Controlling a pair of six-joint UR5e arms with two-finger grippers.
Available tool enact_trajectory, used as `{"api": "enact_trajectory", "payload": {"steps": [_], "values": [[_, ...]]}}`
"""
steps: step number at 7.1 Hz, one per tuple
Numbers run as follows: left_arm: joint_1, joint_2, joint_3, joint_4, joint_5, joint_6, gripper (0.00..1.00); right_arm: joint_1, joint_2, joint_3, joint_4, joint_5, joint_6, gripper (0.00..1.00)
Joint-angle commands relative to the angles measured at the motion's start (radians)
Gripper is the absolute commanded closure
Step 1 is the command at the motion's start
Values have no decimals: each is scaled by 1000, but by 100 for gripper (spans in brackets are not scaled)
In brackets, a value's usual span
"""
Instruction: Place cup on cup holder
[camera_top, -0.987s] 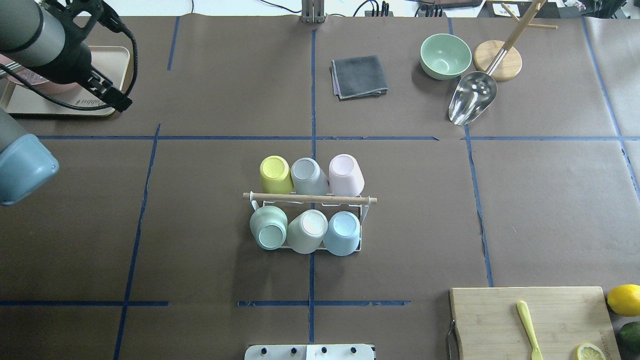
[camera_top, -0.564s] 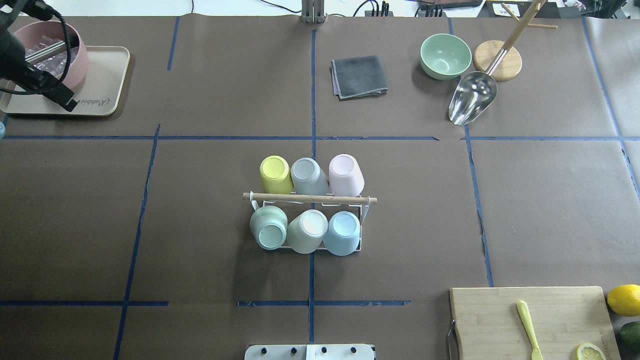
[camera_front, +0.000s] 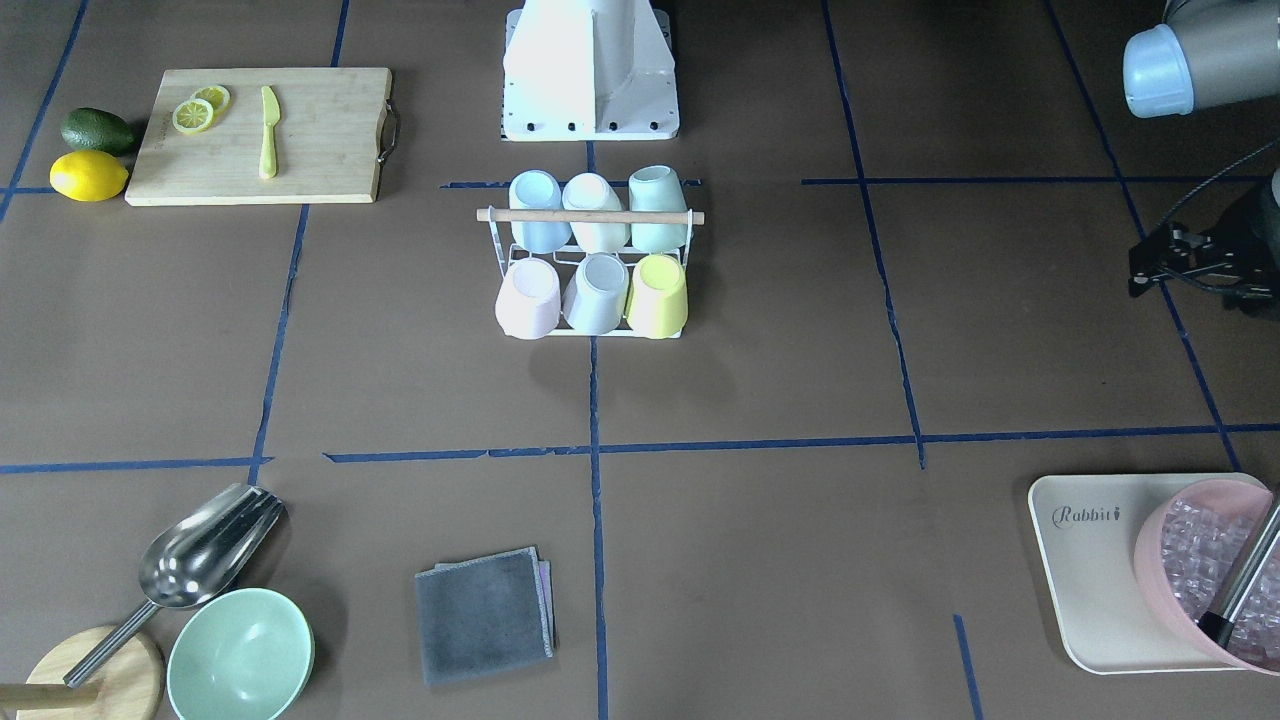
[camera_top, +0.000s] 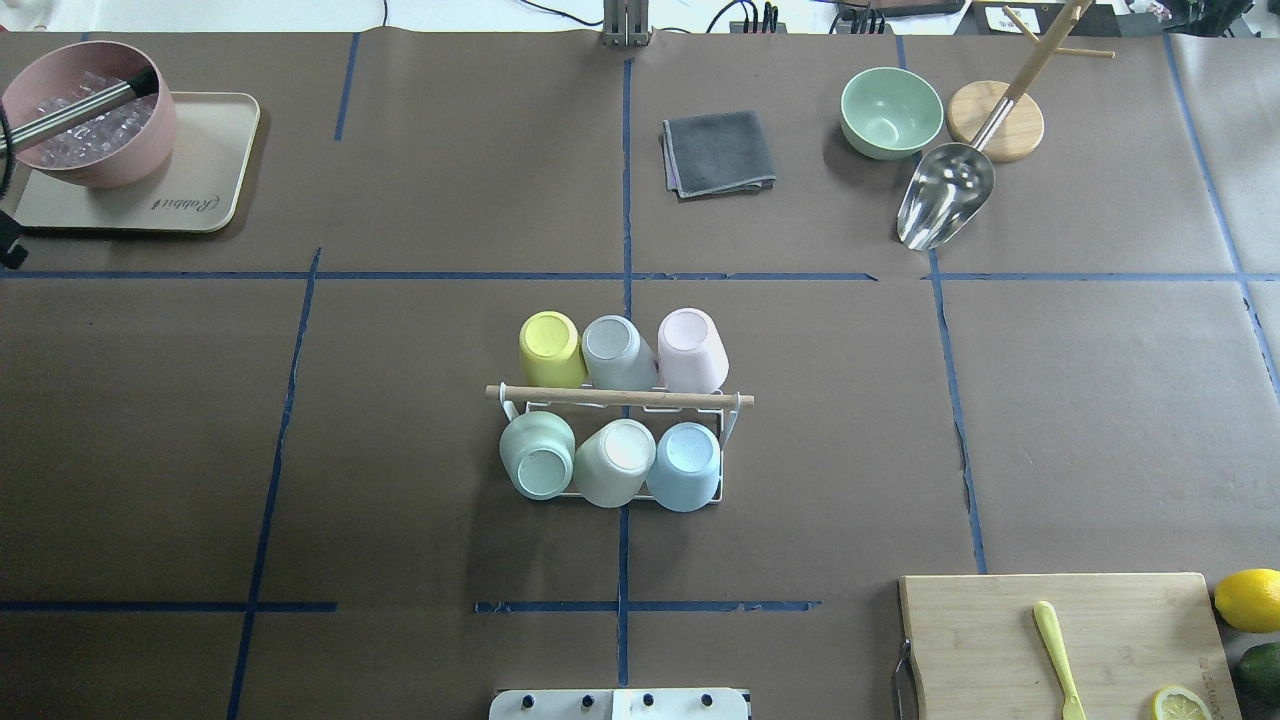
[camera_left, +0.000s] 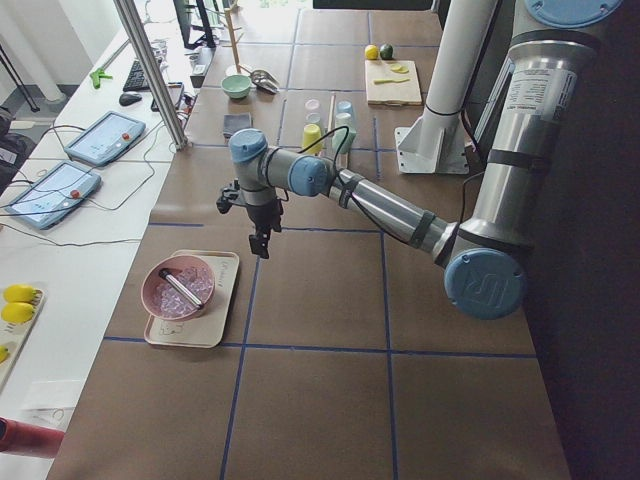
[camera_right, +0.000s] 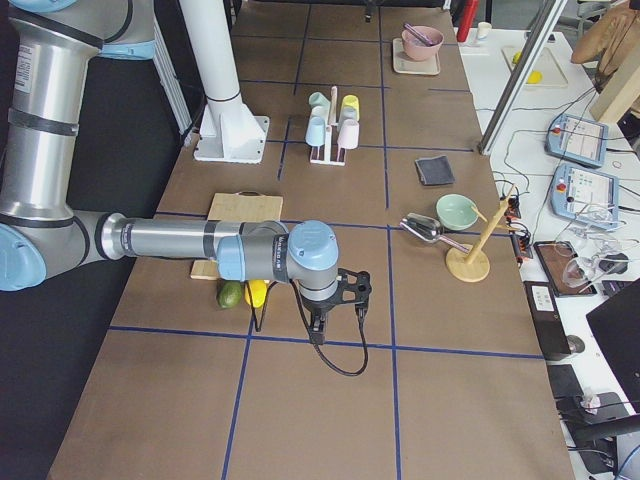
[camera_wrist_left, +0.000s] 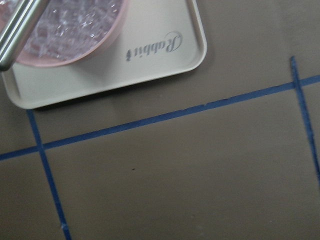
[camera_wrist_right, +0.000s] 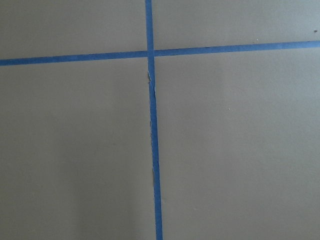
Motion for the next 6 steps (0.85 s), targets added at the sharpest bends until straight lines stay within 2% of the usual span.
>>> {"api": "enact_trajectory", "payload": {"steps": [1, 3, 4, 5, 6], "values": [[-89, 110, 47, -57, -2, -4, 0, 31, 8, -8, -72, -33, -124, 0], [-197, 170, 72, -73, -29, 54, 0, 20, 129, -40, -158, -44, -129, 0], [-229, 207, 116, -166, -96, 74, 0, 17, 207, -83, -209, -47, -129, 0], [-242, 220, 113, -194, -171, 65, 0, 21, 200, -82, -201, -50, -134, 0], [-264, 229, 106, -185, -196, 63, 0, 20, 214, -87, -200, -50, -140, 0]]}}
